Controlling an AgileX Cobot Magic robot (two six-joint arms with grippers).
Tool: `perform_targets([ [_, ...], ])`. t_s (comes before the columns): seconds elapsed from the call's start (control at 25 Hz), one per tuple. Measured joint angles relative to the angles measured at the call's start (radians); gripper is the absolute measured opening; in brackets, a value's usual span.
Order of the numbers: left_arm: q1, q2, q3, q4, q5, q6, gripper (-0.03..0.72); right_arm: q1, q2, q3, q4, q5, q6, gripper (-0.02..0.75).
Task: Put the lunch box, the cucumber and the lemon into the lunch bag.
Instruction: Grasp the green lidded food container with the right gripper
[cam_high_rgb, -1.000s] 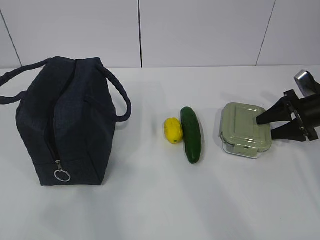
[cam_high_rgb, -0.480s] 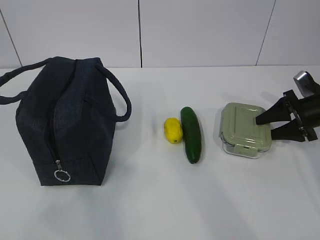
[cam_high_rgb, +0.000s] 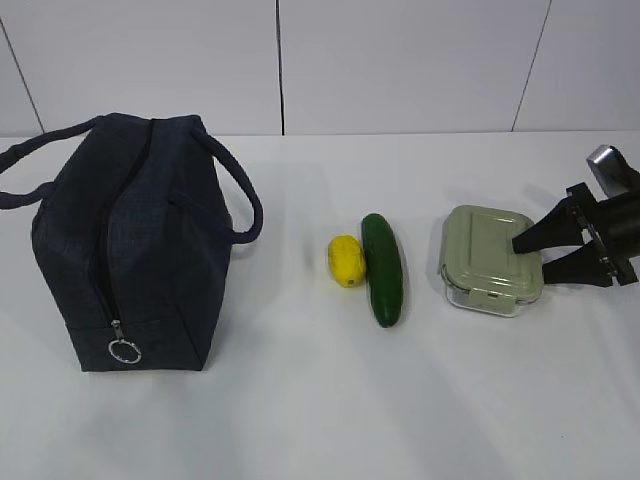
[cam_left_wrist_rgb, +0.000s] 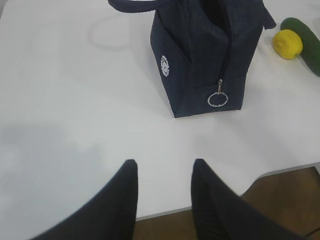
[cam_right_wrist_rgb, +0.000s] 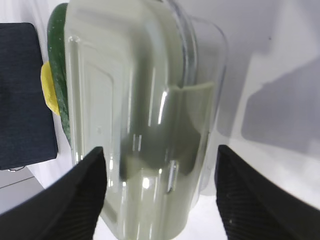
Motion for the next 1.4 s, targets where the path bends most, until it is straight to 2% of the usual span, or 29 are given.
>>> perform_targets([
  [0.88,0.000,0.000,0.000,0.000,0.000,0.000,0.239,0.000,0.001,0.000,0.039,-0.002,-0.015,0.507],
  [1.16,0.000,0.000,0.000,0.000,0.000,0.000,0.239,0.000,0.032,0.000,0.039,-0.002,-0.015,0.556],
  [1.4,0.000,0.000,0.000,0.000,0.000,0.000,0.239,0.000,0.037,0.000,0.039,-0.002,-0.015,0.562],
])
